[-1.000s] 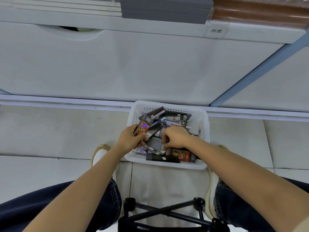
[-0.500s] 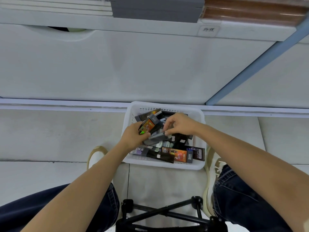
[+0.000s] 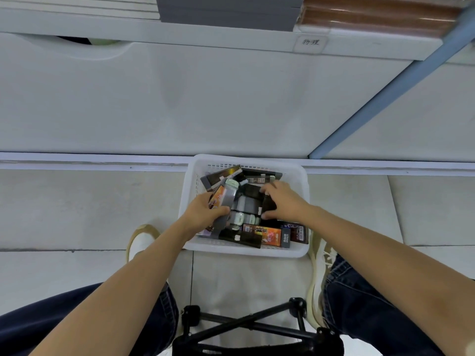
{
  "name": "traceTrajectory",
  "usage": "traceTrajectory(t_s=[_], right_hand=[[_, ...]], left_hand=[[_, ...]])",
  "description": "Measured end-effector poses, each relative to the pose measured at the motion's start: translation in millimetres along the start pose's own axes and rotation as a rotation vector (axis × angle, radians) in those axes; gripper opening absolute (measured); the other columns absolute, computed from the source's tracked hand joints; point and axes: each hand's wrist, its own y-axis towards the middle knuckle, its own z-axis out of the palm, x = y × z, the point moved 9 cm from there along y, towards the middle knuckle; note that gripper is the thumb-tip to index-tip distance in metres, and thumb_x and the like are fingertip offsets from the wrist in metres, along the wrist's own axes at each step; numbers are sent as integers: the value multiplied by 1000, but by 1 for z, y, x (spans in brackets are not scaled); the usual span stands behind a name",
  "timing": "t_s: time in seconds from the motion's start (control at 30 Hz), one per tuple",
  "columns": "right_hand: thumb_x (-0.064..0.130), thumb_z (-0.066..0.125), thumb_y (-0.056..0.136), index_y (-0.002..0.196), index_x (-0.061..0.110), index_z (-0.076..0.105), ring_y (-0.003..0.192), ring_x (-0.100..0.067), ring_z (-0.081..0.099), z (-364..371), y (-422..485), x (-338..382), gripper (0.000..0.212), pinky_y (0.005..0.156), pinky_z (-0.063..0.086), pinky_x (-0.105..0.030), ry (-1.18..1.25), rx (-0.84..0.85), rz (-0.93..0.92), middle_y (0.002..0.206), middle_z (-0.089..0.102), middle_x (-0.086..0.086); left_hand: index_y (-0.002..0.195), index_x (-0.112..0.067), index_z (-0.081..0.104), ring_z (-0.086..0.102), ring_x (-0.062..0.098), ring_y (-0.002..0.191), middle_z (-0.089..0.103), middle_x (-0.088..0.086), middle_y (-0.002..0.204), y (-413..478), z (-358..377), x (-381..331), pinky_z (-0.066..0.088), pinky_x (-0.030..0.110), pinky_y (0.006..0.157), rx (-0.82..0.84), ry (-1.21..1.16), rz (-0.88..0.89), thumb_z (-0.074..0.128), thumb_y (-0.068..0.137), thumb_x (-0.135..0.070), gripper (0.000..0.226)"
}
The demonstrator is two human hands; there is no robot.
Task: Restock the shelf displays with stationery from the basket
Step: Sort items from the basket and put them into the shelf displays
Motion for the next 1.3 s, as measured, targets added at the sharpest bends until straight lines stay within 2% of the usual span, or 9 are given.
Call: traceTrajectory(t_s=[0.3, 0.47, 0.57, 0.67, 0.77, 0.9, 1.07, 1.13, 1.3], right_hand=[[21, 69, 87, 102, 6, 62, 94, -24, 56, -11, 5, 8, 23, 78, 41, -31, 192, 5, -109, 98, 58, -5], [27, 63, 93, 106, 13, 62, 88, -19, 62, -64, -1, 26, 19, 73, 48, -29, 512, 3, -165, 96, 66, -2], [23, 64, 92, 118, 23, 56, 80, -8, 62, -97, -5, 44, 26, 69, 50, -23, 763, -101, -192, 95, 67, 3], [12, 63, 93, 123, 16, 55, 71, -10, 58, -128, -14, 62, 32, 62, 49, -22, 882, -227, -259, 96, 65, -7], [8, 67, 89, 125, 11, 57, 90, -13, 63, -145, -24, 77, 38, 70, 52, -21, 941, -199, -303, 114, 61, -6], [2, 74, 81, 133, 9, 53, 100, -9, 64, -167, -46, 98, 56, 85, 50, -17, 797, -129, -398, 124, 61, -5], [20, 63, 93, 105, 10, 70, 63, -9, 55, -202, -82, 132, 17, 61, 47, -24, 612, -319, -498, 85, 69, -3], [24, 51, 100, 94, 9, 71, 53, -10, 53, -213, -95, 145, 26, 53, 45, -24, 635, -380, -538, 72, 71, 1], [28, 41, 104, 99, 7, 68, 52, -12, 55, -222, -123, 184, 34, 48, 44, -22, 764, -326, -633, 83, 75, -9]], left_hand=[[122, -17, 44, 67, 21, 68, 68, 10, 78, -1, 6, -7, 56, 27, 61, 24, -252, 7, 50, 96, -5, 29], [107, -12, 49, 58, 14, 60, 62, 6, 76, -3, 3, -28, 54, 25, 58, -29, -231, 99, 53, 99, -20, 12], [109, -9, 53, 56, 19, 65, 61, 8, 77, -10, 6, -50, 52, 28, 59, 14, -277, 158, 57, 96, -31, 26], [112, -3, 56, 55, 16, 60, 60, 11, 76, -20, -4, -79, 50, 27, 56, 4, -422, 236, 65, 92, -21, 29], [99, -8, 61, 55, 14, 50, 65, 5, 69, -32, -29, -104, 50, 23, 50, -81, -607, 261, 67, 88, -10, 13], [101, -5, 61, 53, 15, 49, 61, 6, 64, -53, -53, -127, 47, 23, 46, -102, -752, 219, 68, 87, -13, 17], [101, -12, 62, 50, 14, 53, 56, 7, 72, -91, -70, -170, 46, 22, 49, -18, -928, 315, 55, 92, -50, 39], [105, -14, 61, 51, 14, 55, 57, 5, 71, -109, -76, -188, 48, 23, 51, -21, -922, 399, 50, 90, -58, 47], [105, -8, 59, 55, 15, 56, 61, 8, 73, -159, -99, -218, 48, 26, 55, -339, -678, 617, 66, 90, -12, 17]])
